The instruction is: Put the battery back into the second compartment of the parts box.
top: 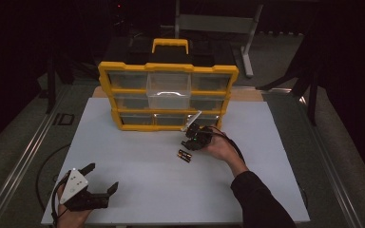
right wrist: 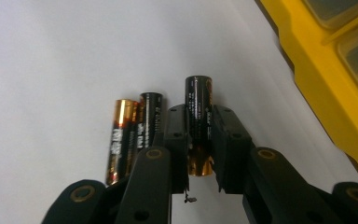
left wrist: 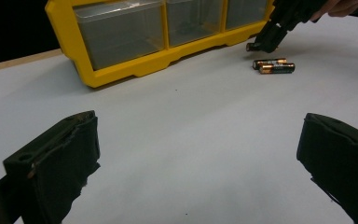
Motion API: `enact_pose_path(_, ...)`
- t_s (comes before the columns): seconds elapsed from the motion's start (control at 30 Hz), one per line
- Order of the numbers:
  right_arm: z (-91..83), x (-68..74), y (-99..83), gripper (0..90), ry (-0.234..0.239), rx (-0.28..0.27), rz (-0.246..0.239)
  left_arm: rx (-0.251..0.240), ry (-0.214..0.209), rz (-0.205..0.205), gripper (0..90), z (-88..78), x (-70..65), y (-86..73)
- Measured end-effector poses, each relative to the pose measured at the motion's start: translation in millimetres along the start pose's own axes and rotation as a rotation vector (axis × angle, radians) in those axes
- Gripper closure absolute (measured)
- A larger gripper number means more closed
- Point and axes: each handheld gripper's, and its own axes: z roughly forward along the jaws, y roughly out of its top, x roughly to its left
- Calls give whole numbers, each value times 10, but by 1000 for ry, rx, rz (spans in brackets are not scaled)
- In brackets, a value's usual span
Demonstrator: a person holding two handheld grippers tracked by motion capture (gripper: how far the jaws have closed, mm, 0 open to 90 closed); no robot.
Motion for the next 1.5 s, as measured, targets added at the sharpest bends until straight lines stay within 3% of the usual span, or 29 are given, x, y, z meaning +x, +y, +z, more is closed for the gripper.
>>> enact_pose_path(0.13, -117, 14, -6, 767, 10, -16, -24, 0, -2, 0, 2, -2, 1, 0)
enact_pose_path(0.27, -289, 3, -21, 767, 28, -56, -18, -1, -2, -1, 2, -3, -1, 0)
enact_pose_path(0.43, -494, -12, -42, 767, 57, -65, -8, -2, -1, -2, 2, -8, 2, 0)
enact_pose_path(0.67, -778, -33, -40, 767, 70, -81, -51, -2, -2, -4, 1, -9, 1, -1)
enact_pose_path(1.17, -1378, -96, 120, 767, 24, -118, -77, -11, 21, -11, 1, -26, 17, -1)
enact_pose_path(1.23, -1378, -96, 120, 767, 24, -118, -77, -11, 21, -12, 1, -25, 17, -2)
enact_pose_path(1.27, -1505, -99, 173, 767, 15, -120, -76, -10, 22, -12, 1, -24, 18, -2)
enact_pose_path(1.5, -1773, -130, 283, 767, 11, -148, -78, -12, 25, -21, 1, -24, 24, -4)
